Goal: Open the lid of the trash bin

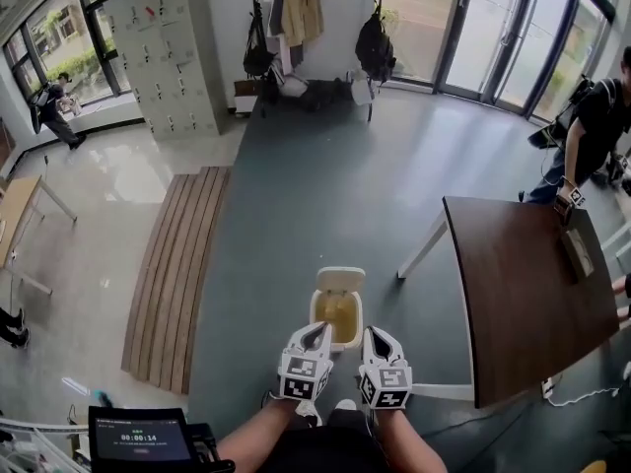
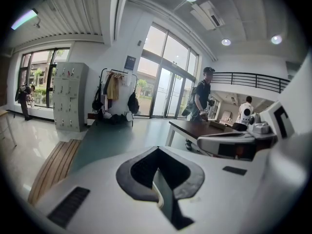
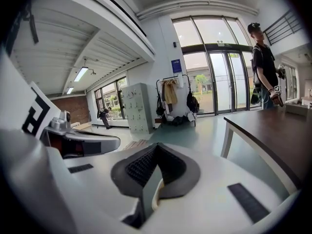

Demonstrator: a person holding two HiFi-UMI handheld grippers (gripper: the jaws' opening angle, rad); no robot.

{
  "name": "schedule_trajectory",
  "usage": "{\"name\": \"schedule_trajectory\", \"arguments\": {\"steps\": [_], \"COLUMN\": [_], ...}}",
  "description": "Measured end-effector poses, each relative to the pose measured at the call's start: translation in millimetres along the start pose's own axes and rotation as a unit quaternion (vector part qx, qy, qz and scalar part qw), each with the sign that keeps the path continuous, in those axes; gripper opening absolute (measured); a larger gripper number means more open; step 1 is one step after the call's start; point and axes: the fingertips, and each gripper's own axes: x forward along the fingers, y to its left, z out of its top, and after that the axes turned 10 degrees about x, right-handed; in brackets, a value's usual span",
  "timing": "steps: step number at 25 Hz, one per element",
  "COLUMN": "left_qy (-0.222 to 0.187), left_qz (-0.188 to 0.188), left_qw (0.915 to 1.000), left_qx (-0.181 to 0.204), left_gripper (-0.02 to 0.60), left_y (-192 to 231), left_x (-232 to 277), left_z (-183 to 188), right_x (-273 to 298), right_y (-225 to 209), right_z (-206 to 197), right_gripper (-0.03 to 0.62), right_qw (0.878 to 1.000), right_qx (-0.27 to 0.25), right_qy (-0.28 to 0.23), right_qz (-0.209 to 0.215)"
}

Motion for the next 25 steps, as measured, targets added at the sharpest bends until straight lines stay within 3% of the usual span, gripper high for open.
{"name": "schedule_trajectory", "arguments": {"steps": [6,12,25], "left_qy": [-0.005,-0.015,-0.025], "left_qz": [0.018,0.034,0.064], "left_qw": [0.9995,0.9993,0.9975], "left_qx": [0.025,-0.004,0.015], "left_gripper": [-0.003,-0.003,-0.003], "left_y": [-14,-28,-137], "left_x": [-30,-60,-127], "left_z": [16,22,-1], "right_x": [-29,-63,-177], "right_y": [-1,16,1], "right_z": [12,15,-14], "right_gripper": [0.001,0.001,0.001], "right_qw": [1.0,0.999,0.997], "right_qx": [0.023,0.001,-0.029], "right_qy": [-0.011,-0.014,-0.025], "right_qz": [0.016,0.042,0.071]}}
